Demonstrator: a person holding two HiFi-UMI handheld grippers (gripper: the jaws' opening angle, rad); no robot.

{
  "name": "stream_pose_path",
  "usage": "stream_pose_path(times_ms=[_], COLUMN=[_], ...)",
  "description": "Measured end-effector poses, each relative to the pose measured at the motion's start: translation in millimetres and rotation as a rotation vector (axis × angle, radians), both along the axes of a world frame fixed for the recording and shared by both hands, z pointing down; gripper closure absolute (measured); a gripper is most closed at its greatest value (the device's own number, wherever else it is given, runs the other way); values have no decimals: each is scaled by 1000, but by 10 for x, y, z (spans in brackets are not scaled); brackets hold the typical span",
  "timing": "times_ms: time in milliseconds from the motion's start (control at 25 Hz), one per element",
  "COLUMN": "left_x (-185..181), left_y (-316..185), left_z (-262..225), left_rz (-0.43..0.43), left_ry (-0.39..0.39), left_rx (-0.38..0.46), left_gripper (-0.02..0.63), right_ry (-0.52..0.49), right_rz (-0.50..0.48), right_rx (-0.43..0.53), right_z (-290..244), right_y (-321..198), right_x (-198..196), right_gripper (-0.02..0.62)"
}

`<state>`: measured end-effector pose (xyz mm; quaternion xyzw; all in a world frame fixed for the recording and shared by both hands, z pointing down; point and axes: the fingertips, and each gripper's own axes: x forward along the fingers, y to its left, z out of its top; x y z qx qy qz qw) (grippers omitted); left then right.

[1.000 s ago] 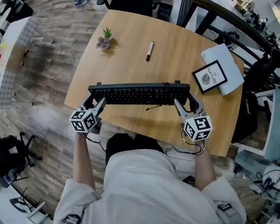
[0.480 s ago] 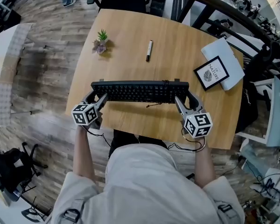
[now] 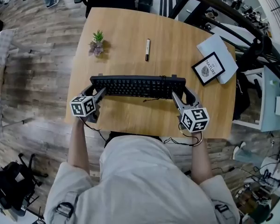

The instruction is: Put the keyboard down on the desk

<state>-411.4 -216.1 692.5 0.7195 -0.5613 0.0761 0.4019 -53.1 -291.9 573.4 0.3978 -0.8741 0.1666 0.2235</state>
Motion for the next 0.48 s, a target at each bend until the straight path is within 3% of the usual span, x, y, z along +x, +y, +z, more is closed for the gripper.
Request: stream_pose_path(times_ms=[480], left_x=[-235], left_y=[-311], left_z=[168], left_rz=[120], left_ry=[57], left_rx=[-41], left_gripper=[301], right_ry=[-6], right_rz=[130], right_rx=[-21], right_z=[36], right_y=[79], right_x=[-213], right_gripper=[367])
